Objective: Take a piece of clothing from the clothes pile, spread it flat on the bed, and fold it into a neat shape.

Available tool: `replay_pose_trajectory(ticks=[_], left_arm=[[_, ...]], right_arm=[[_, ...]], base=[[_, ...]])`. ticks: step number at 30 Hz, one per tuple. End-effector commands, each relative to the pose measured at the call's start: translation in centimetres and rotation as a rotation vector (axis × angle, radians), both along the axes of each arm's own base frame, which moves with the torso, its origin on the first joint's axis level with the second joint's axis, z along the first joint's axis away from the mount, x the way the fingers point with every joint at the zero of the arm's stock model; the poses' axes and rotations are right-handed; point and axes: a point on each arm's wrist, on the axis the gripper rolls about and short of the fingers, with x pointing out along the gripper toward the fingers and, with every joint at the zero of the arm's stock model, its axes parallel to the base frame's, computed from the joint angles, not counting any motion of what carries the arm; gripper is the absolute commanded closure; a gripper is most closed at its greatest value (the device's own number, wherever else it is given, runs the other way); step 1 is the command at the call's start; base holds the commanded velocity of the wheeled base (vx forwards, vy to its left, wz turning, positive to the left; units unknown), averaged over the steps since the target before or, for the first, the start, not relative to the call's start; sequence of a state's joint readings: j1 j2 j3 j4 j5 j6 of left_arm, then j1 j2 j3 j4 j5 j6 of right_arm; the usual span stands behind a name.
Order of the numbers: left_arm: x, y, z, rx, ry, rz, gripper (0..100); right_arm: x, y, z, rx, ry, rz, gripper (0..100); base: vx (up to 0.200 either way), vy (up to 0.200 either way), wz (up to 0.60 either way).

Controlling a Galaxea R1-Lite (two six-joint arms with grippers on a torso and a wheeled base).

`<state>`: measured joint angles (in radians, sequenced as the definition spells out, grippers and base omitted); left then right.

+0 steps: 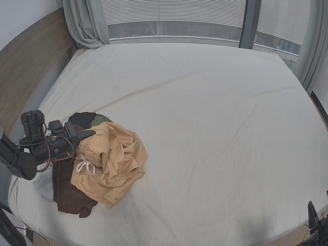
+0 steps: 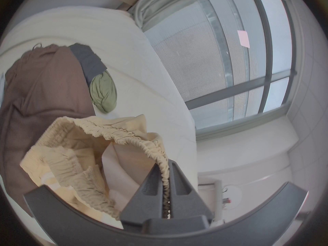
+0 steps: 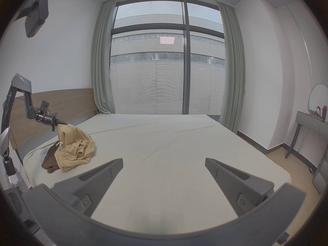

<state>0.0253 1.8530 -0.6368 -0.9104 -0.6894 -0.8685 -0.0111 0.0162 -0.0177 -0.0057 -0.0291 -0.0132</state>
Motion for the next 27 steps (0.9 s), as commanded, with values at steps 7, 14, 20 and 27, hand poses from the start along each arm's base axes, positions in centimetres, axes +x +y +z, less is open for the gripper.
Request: replay_pose_trajectory(ticks=[7, 14, 20, 27], left_arm=[[-0.6, -2.6, 2.4, -0.226, 0.000, -0.026, 100], [-1.6, -4.7, 5.3, -0.403, -0.020, -0.010, 100], [-2.3, -6.1, 5.7, -0.422, -0.018, -0.047, 100], [-3.0, -7.1, 7.5, -0.493, -0.024, -0.061, 100]], right_arm=[[0.0, 0.0, -0.5, 0.001, 0.003, 0.000, 0], [0.0, 0.0, -0.5, 0.001, 0.003, 0.000, 0], [0.0, 0.0, -0.5, 0.002, 0.003, 0.000, 0], [0.0, 0.0, -0.5, 0.002, 0.003, 0.000, 0]], base=[[0.000, 0.000, 0.00], [0.000, 0.000, 0.00], [0.000, 0.000, 0.00], [0.000, 0.000, 0.00]])
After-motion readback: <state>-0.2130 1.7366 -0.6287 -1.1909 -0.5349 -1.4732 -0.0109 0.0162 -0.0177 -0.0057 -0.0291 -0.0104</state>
